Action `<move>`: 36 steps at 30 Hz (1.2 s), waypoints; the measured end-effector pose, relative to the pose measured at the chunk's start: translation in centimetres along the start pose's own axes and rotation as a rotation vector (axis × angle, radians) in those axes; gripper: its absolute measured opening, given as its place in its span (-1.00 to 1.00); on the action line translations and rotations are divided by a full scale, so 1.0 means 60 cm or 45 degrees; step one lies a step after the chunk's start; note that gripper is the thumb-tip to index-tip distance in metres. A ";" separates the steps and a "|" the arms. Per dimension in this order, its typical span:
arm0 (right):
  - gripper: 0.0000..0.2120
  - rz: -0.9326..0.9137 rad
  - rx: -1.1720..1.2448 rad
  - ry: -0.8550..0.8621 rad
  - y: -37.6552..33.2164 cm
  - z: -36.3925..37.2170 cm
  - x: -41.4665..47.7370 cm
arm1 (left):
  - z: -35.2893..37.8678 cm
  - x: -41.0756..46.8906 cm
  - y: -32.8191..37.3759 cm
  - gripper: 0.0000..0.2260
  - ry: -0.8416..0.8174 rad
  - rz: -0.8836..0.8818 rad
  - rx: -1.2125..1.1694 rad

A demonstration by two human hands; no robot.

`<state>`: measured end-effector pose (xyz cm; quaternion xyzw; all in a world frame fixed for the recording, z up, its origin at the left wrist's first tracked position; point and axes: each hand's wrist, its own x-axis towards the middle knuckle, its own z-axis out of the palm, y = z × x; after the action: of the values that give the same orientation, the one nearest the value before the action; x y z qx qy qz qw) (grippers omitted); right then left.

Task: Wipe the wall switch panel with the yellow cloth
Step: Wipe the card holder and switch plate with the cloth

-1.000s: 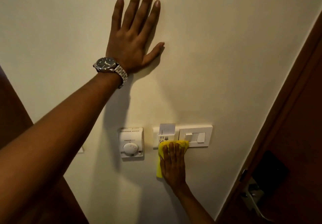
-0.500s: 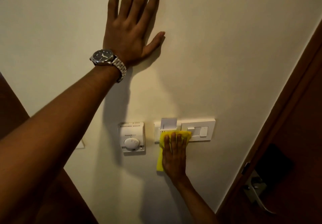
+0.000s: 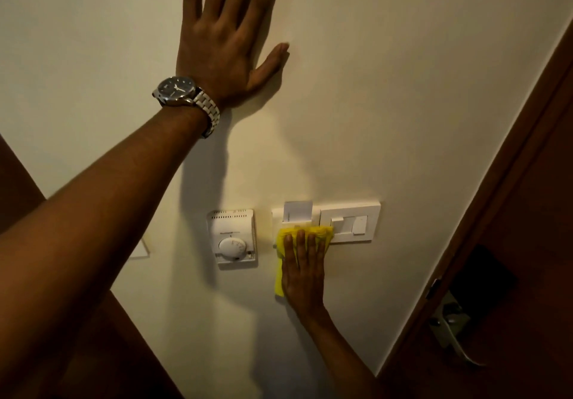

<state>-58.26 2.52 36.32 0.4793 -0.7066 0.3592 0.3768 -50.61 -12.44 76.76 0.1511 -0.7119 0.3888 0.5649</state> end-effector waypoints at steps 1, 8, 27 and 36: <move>-0.39 -0.021 -0.033 -0.026 0.000 -0.001 -0.016 | -0.003 0.001 -0.001 -0.31 -0.020 0.004 -0.005; -0.41 0.094 0.027 0.056 -0.041 0.007 0.054 | -0.006 -0.003 0.004 -0.33 -0.015 -0.008 0.002; -0.48 -0.005 0.002 0.014 -0.019 -0.025 0.077 | -0.009 -0.022 0.004 -0.27 -0.306 -0.133 -0.190; -0.31 -0.035 -0.099 -0.034 -0.011 -0.034 0.048 | -0.023 -0.012 0.001 -0.36 -0.166 -0.070 -0.100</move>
<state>-57.98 2.91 39.86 0.4788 -0.7183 0.3196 0.3906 -49.48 -11.58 76.14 0.1732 -0.7575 0.3343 0.5333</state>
